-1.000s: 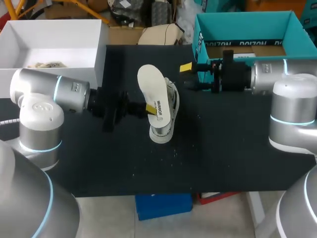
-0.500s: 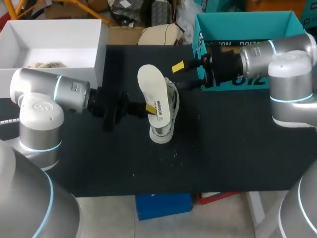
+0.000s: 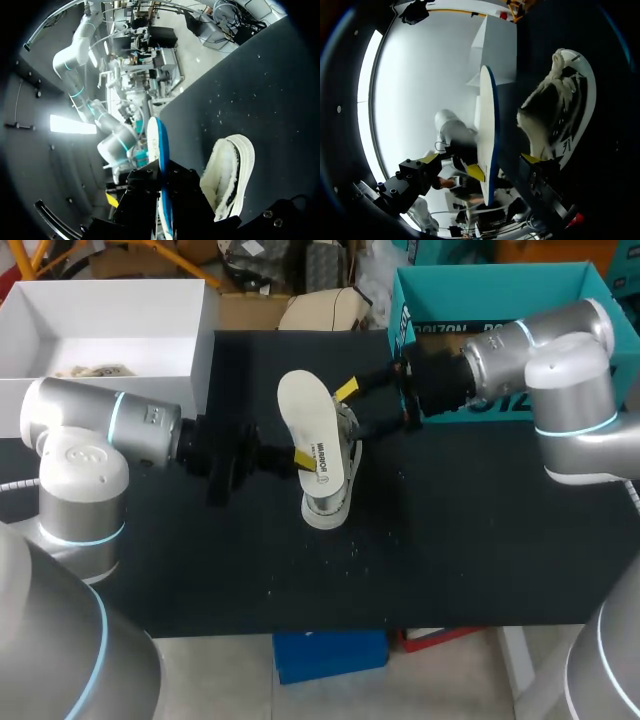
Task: Take the shoe out of the shoebox, open the shoe tongue, remove and reinsert the insole, then place the shoe into the shoebox
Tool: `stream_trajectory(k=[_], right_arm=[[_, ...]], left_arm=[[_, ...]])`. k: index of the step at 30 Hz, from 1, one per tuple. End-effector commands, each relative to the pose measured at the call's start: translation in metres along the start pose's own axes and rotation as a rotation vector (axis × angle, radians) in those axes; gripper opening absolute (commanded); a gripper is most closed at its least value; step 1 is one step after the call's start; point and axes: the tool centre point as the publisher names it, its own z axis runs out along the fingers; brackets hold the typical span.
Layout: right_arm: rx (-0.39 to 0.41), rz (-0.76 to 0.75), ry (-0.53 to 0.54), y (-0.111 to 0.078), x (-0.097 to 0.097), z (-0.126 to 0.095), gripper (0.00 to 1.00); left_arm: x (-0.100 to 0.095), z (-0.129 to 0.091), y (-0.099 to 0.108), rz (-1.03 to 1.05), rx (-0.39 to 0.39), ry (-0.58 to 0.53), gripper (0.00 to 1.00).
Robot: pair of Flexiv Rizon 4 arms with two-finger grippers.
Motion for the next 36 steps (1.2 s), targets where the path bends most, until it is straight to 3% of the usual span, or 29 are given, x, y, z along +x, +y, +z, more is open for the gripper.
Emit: stream_trajectory(k=[1,3,5,18,23,36], right_arm=[[-0.01,0.019,-0.007,0.003,-0.003,0.015,0.95],[-0.007,0.03,-0.01,0.004,-0.003,0.021,0.92],[-0.005,0.039,-0.011,0.007,-0.004,0.026,0.81],[-0.016,0.036,0.002,0.014,-0.005,0.048,0.71],[-0.032,0.02,0.011,0.014,-0.009,0.053,0.49],[-0.046,0.011,0.024,0.013,-0.012,0.061,0.44]], left_arm=[[0.0,0.0,-0.001,0.002,-0.002,0.002,0.0],[0.0,0.0,-0.001,0.002,-0.002,0.002,0.0],[0.0,0.0,-0.001,0.002,-0.002,0.002,0.0],[0.0,0.0,-0.001,0.002,-0.002,0.002,0.0],[0.0,0.0,-0.001,0.002,-0.002,0.002,0.0],[0.0,0.0,-0.001,0.002,-0.002,0.002,0.0]])
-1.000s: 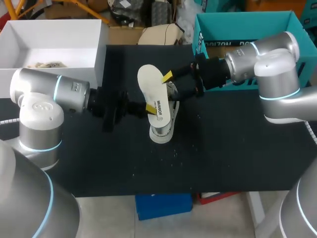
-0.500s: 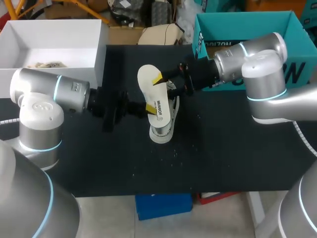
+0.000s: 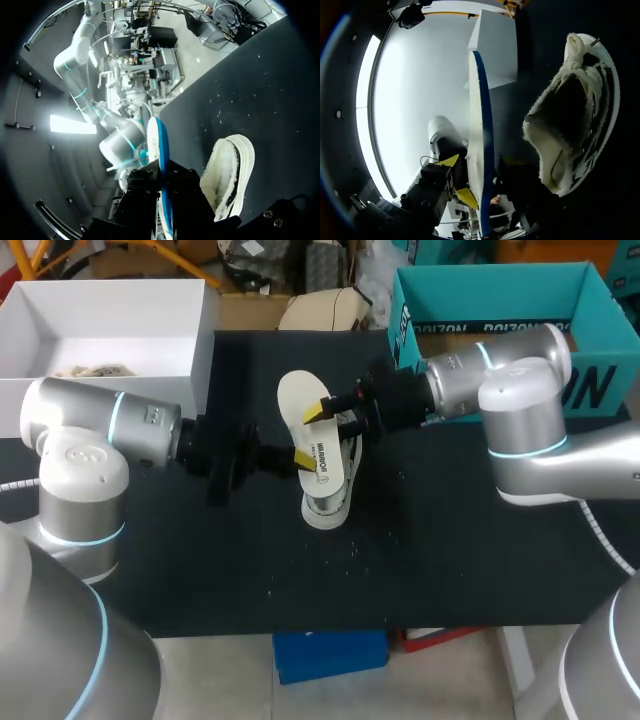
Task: Take the shoe out of the shoebox, open the shoe tongue, remove and reinsert the insole, then place the shoe into the shoebox
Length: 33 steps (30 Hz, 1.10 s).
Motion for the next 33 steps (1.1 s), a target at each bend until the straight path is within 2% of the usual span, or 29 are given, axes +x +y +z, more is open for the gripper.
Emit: stream_trajectory(k=[1,3,4,5,6,7,16,17,18,20,27,29,31,33], right_arm=[[-0.006,-0.004,0.002,0.0,-0.002,0.004,0.42],[-0.007,-0.004,0.003,0.0,-0.003,0.005,0.4],[-0.008,-0.005,0.003,-0.001,-0.003,0.005,0.35],[-0.011,-0.007,-0.004,-0.001,-0.004,0.006,0.27],[-0.013,-0.009,-0.008,-0.001,-0.004,0.006,0.09],[-0.013,-0.009,-0.008,-0.001,-0.004,0.006,0.0],[-0.013,-0.009,-0.008,-0.001,-0.004,0.006,0.0],[-0.013,-0.009,-0.008,-0.001,-0.004,0.006,0.0],[-0.013,-0.009,-0.008,-0.001,-0.004,0.006,0.0],[-0.013,-0.009,-0.008,-0.001,-0.004,0.006,0.0],[-0.013,-0.009,-0.008,-0.001,-0.004,0.006,0.0],[-0.013,-0.009,-0.008,-0.001,-0.004,0.006,0.0],[-0.013,-0.009,-0.008,-0.001,-0.004,0.006,0.0],[-0.013,-0.009,-0.008,-0.001,-0.004,0.006,0.0]], left_arm=[[0.0,0.001,-0.001,0.002,-0.002,0.002,0.0],[0.0,0.001,-0.001,0.002,-0.002,0.002,0.0],[0.0,0.001,-0.001,0.002,-0.002,0.002,0.0],[0.0,0.001,-0.001,0.002,-0.002,0.002,0.0],[0.0,0.001,-0.001,0.002,-0.002,0.002,0.0],[0.0,0.001,-0.001,0.002,-0.002,0.002,0.0],[0.0,0.001,-0.001,0.002,-0.002,0.002,0.0],[-0.002,-0.001,0.002,-0.039,-0.051,0.048,0.75],[-0.004,-0.003,0.001,-0.024,-0.061,0.081,1.0],[-0.008,-0.013,-0.004,-0.068,-0.09,0.163,1.0],[-0.025,-0.054,-0.024,-0.293,-0.128,0.577,1.0],[-0.035,-0.06,-0.024,-0.359,-0.158,0.712,1.0],[-0.043,-0.057,-0.024,-0.399,-0.165,0.943,1.0],[-0.051,-0.053,-0.021,-0.417,-0.18,1.035,1.0]])
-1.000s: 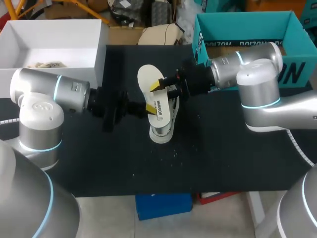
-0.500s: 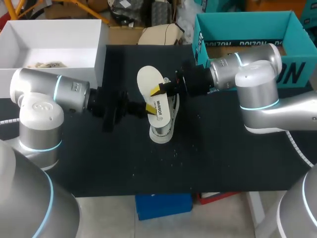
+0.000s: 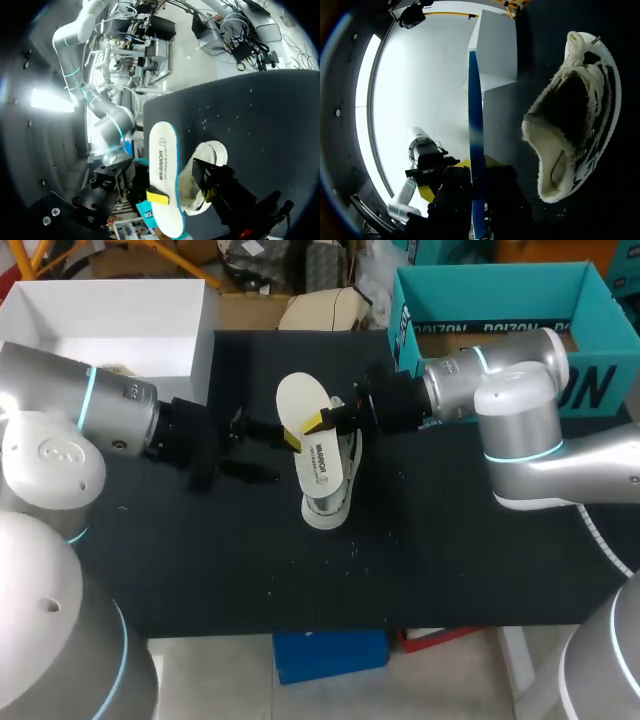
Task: Take the shoe out of the shoebox, open the shoe tongue, remove and reinsert the insole, then place the shoe into the shoebox
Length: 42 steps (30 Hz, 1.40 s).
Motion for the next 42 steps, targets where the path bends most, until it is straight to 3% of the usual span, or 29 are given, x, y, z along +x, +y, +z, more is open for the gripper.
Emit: stream_trajectory(k=[1,4,8,13,21,25,42], right_arm=[[-0.002,0.0,-0.001,0.0,0.0,0.001,0.0],[-0.002,0.0,-0.001,0.0,0.0,0.001,0.0],[-0.002,0.0,-0.001,0.0,0.0,0.001,0.0],[-0.002,0.0,-0.001,0.0,0.0,0.001,0.0],[-0.002,0.0,-0.001,0.0,0.0,0.001,0.0],[-0.002,0.0,-0.001,0.0,0.0,0.001,0.0],[-0.002,0.0,-0.001,0.0,0.0,0.001,0.0]], left_arm=[[-0.022,-0.015,-0.011,-0.205,-0.135,0.832,1.0],[-0.03,-0.007,-0.008,-0.179,-0.201,1.096,1.0],[-0.05,-0.001,-0.01,-0.103,-0.301,1.173,1.0],[-0.05,-0.001,-0.01,-0.107,-0.32,1.253,1.0],[-0.05,-0.001,-0.01,-0.107,-0.32,1.253,1.0],[-0.052,0.007,-0.005,-0.039,-0.245,1.197,1.0],[-0.041,0.018,0.008,-0.02,-0.208,1.035,1.0]])
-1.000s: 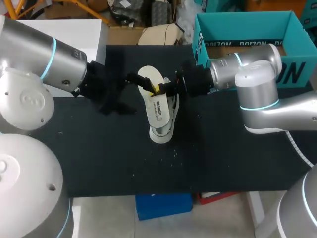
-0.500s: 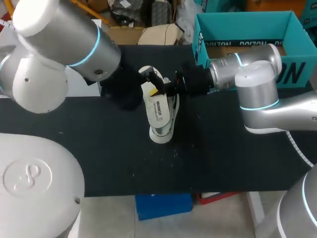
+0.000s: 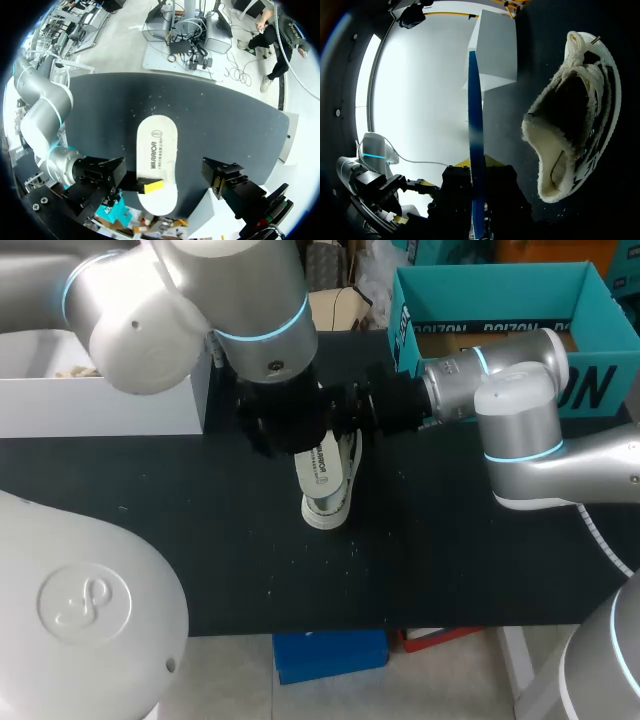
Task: Take the shoe out of the shoebox, open the shoe tongue, remove and reinsert the insole, then place the shoe into the shoebox
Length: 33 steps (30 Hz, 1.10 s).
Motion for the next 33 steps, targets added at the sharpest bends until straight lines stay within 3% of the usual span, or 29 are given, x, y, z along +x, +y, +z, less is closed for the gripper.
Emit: stream_trajectory(k=[1,16,33], right_arm=[[-0.002,0.0,-0.001,0.0,0.0,0.001,0.0],[-0.002,0.0,-0.001,0.0,0.0,0.001,0.0],[-0.002,0.0,-0.001,0.0,0.0,0.001,0.0]], left_arm=[[-0.009,0.005,0.005,0.005,-0.003,0.113,1.0],[-0.019,0.012,0.039,0.069,-0.011,0.012,1.0],[-0.01,0.02,0.123,0.117,-0.045,-0.023,1.0]])
